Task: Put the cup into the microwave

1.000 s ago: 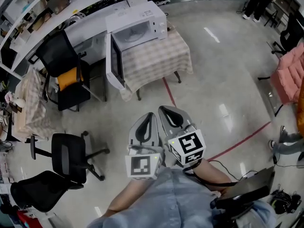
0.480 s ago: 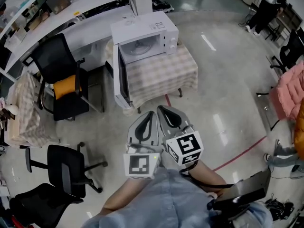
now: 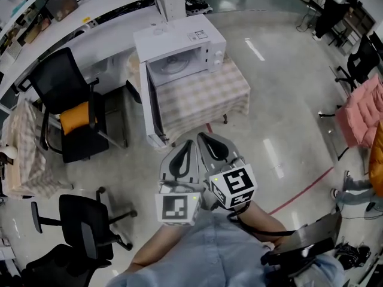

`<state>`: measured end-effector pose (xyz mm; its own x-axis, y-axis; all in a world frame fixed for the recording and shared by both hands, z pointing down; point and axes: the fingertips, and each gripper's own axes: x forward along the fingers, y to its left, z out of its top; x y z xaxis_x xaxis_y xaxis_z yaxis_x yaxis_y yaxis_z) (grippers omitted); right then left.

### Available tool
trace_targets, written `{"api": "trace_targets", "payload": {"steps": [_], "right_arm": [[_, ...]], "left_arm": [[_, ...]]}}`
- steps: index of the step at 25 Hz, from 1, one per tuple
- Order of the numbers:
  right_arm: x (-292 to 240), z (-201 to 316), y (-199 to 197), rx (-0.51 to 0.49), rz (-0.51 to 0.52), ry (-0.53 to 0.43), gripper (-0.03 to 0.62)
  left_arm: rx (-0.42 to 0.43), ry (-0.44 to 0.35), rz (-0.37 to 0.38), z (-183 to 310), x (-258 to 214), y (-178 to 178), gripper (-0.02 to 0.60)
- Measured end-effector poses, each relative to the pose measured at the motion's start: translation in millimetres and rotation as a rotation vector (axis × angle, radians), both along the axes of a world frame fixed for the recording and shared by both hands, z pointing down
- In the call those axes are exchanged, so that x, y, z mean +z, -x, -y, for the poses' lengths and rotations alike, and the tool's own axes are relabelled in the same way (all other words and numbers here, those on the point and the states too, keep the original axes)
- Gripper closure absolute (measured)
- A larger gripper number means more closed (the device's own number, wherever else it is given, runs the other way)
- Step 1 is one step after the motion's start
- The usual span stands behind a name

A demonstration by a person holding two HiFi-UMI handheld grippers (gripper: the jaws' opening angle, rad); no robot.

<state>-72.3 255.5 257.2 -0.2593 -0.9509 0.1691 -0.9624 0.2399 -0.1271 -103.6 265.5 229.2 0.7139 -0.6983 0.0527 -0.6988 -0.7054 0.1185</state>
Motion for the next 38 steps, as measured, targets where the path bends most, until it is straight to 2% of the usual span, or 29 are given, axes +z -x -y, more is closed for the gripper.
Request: {"api": "trace_targets", "payload": {"steps": [4, 13, 16, 20, 24, 30, 34, 38], "right_arm": [[5.4, 11.6, -7.7, 0.008, 0.002, 0.016, 0.592], [10.1, 65.4, -42.2, -0.009, 0.022, -0.008, 0.592], [10.0, 93.2, -66.3, -0.019, 0.028, -0.012, 0.592], [11.6, 134.1, -99.4, -0.048, 0.021, -0.010, 0.592], [8.9, 172.5, -133.1, -0.075, 0.036, -0.014, 0.592], [-3.6, 214.6, -180.7, -0.078, 0.057, -0.033, 0.592], [-10.7, 233.8, -192.0, -0.094, 0.063, -0.047, 0.592], [-13.6, 253.9, -189.1, -0.125, 0.060, -0.055, 0.592]], "left_arm": [[0.009, 0.023, -0.001, 12.3, 6.0, -8.1, 0.574], [-0.017, -0.006, 0.041, 63.5, 15.6, -39.1, 0.574], [-0.035, -0.024, 0.049, 90.0, 19.4, -61.7, 0.574], [-0.058, 0.012, 0.069, 131.1, 20.9, -97.9, 0.574], [-0.079, 0.008, 0.077, 170.7, 18.7, -136.3, 0.574], [-0.080, -0.013, 0.074, 205.2, 5.4, -185.2, 0.574], [-0.097, -0.032, 0.075, 224.6, -3.1, -196.0, 0.574], [-0.125, -0.038, 0.089, 242.2, -2.3, -192.0, 0.574]]}}
